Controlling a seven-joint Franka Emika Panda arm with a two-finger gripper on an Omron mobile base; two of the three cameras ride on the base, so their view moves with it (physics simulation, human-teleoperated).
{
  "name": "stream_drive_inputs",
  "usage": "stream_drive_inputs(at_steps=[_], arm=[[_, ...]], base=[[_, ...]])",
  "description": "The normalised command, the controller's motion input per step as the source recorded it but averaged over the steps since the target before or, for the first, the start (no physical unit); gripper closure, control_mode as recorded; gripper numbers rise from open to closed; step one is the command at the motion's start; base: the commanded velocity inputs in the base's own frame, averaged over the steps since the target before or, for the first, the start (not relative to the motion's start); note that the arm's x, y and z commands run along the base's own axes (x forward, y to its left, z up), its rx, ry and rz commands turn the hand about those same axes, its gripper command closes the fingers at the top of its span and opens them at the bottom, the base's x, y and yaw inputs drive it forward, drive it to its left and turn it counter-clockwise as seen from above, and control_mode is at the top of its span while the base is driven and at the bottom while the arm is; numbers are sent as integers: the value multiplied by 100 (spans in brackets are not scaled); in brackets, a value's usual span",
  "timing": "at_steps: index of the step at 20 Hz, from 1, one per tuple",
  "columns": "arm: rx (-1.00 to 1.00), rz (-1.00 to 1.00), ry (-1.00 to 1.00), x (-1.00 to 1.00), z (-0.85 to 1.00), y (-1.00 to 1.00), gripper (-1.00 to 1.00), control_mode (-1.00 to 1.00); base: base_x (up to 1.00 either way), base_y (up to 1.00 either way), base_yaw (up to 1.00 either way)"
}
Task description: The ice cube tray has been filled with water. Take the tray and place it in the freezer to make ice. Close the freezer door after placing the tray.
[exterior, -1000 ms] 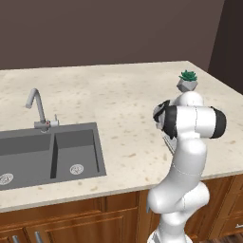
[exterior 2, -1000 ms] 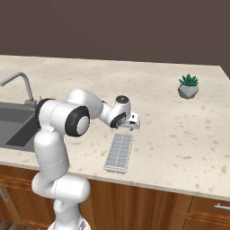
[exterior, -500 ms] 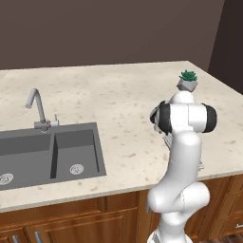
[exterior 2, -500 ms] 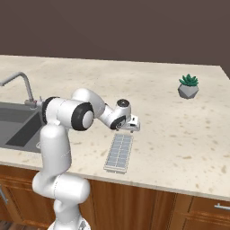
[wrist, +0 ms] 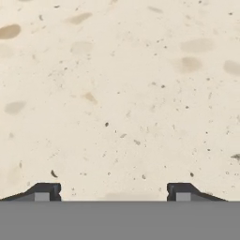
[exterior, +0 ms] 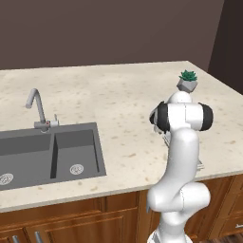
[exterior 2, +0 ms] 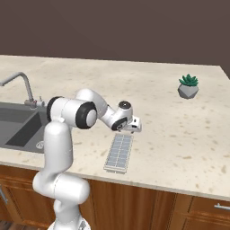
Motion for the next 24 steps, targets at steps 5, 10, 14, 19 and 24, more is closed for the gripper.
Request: stream_drive_inputs(at_steps=[5,10,14,19,24], arm=[[0,0,0,21,-30,0,-100,-100],[0,0,1,11,-43,0,-100,-100],[-3,1,7,-48,-61,0,-100,-100],[-2,1,8,-77,-57,0,-100,-100],[-1,2,8,-97,-52,0,-100,-100]], base=[[0,0,0],[0,0,0],[0,0,0],[0,0,0],[0,0,0]])
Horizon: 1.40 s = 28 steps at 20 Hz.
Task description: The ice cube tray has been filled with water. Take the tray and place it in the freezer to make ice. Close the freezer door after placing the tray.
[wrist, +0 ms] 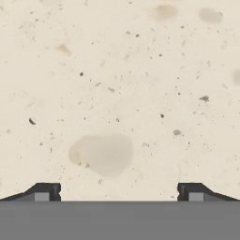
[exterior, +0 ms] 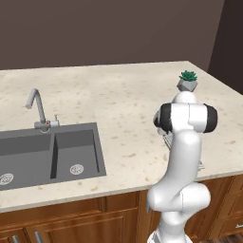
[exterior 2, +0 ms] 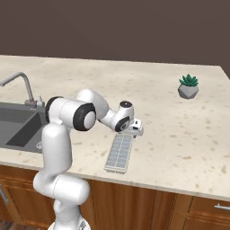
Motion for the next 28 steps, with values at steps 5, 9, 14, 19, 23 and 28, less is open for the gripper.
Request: stream_drive_inputs(at_steps=[5,9,14,19,23,28], arm=[[0,3,7,-100,-47,0,-100,-100],[0,3,8,-95,-43,-2,-100,-100],[0,2,9,-86,-40,-2,-100,-100],[0,1,8,-55,-26,0,-100,-100],[0,0,-7,0,14,0,-100,-100],[0,0,-28,2,46,2,-100,-100]], base=[[0,0,0],[0,0,0],[0,0,0],[0,0,0],[0,0,0],[0,0,0]])
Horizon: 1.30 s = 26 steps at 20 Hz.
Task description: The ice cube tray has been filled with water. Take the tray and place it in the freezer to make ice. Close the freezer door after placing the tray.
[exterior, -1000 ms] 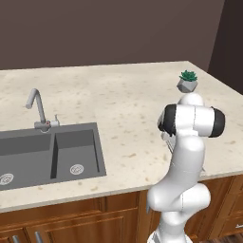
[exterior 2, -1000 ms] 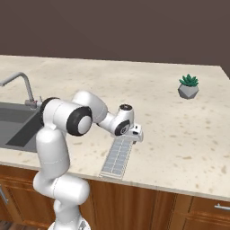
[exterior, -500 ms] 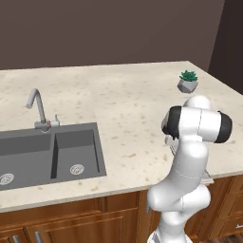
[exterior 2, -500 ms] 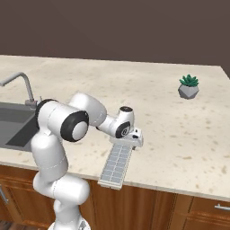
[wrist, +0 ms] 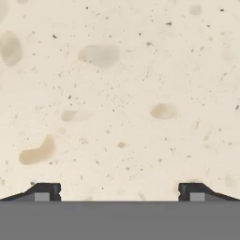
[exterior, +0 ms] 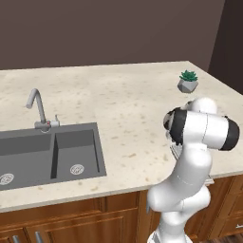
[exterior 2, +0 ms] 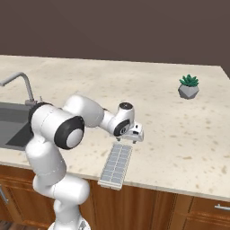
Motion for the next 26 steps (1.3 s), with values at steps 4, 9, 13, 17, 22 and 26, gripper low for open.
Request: stream_drive_inputs(at_steps=[4,9,13,17,22,26], arm=[[0,0,-28,0,56,2,-100,-100],[1,-6,-9,-37,56,-9,-100,-100],[7,-21,0,-83,44,-19,-100,-100],[0,-32,13,-84,32,-35,-100,-100],[4,-32,10,-100,27,-22,-100,-100],[17,-31,1,-100,14,-8,-100,-100]], base=[[0,0,0],[0,0,0],[0,0,0],[0,0,0],[0,0,0],[0,0,0]])
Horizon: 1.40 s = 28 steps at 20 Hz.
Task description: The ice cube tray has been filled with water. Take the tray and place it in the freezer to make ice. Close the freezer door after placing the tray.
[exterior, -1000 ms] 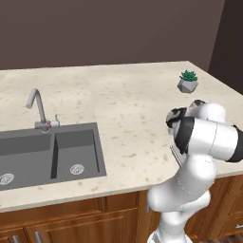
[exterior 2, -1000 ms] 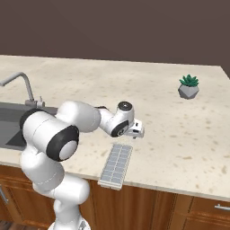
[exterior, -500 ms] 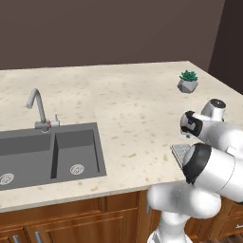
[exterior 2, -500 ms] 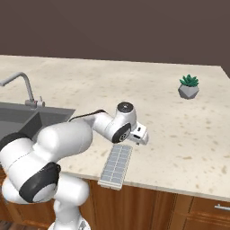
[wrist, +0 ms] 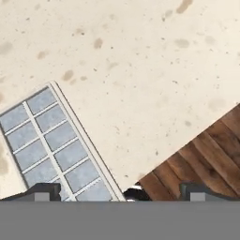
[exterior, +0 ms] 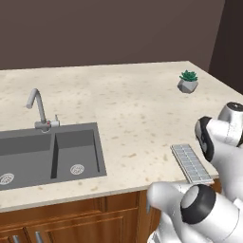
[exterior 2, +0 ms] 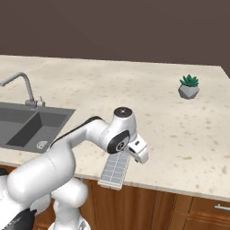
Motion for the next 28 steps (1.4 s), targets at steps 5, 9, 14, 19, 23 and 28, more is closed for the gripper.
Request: stream_drive_inputs(at_steps=[5,9,14,19,23,28], arm=[[24,-30,-7,-100,1,0,-100,-100],[25,-24,-18,-97,0,-4,-100,-100],[22,-21,-19,-99,1,0,-100,-100],[18,-15,-12,-86,0,0,-100,-100],[20,-2,-3,-32,0,6,-100,-100],[22,11,-5,0,0,4,-100,-100]], base=[[0,0,0],[0,0,0],[0,0,0],[0,0,0],[0,0,0],[0,0,0]])
